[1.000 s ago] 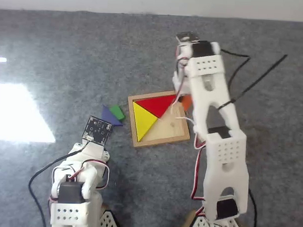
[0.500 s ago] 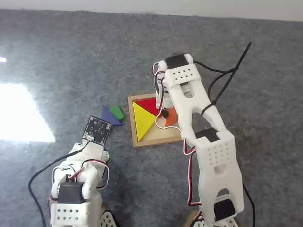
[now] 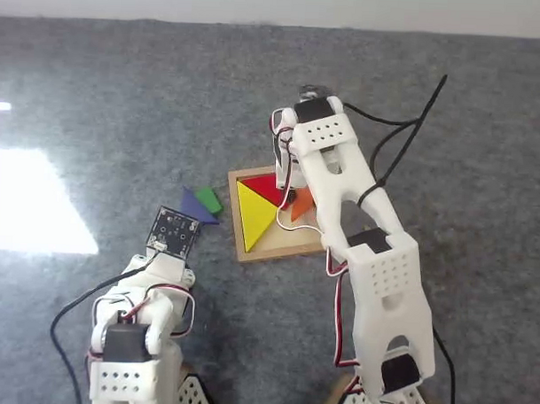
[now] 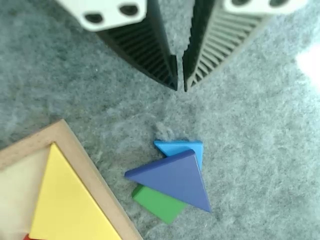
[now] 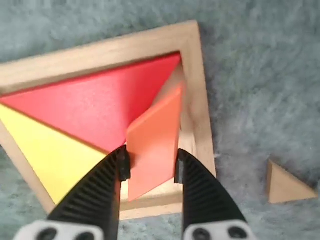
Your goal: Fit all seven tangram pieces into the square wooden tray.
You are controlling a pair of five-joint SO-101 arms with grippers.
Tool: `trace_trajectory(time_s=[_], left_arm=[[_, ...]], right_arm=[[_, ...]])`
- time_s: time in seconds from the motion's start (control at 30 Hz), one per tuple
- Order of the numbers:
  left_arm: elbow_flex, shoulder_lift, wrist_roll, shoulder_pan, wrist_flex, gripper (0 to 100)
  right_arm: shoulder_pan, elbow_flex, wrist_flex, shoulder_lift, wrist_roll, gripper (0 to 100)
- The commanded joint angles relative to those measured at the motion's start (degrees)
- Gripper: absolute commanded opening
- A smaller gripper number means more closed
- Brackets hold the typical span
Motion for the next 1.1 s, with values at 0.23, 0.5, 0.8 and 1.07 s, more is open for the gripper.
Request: trace_trajectory(time_s=[0.23,0.5,0.8,1.07], left_arm=[[-0.75,-1.14,0.26,-0.18,0.35,2],[-0.75,-1.14,0.26,-0.18,0.35,2],[-0.75,-1.14,0.26,-0.18,0.35,2],[-0.75,-1.14,0.26,-0.18,0.35,2]], right_arm=[[0.66,-0.62,-0.22,-0.4,5.01,23.8],[0.75,-0.62,-0.31,-0.57,5.27,28.1],[0.66,-0.26,-1.36,4.0,5.27,28.1],[2.24,-0.62,-1.8,3.74,5.36,28.1]])
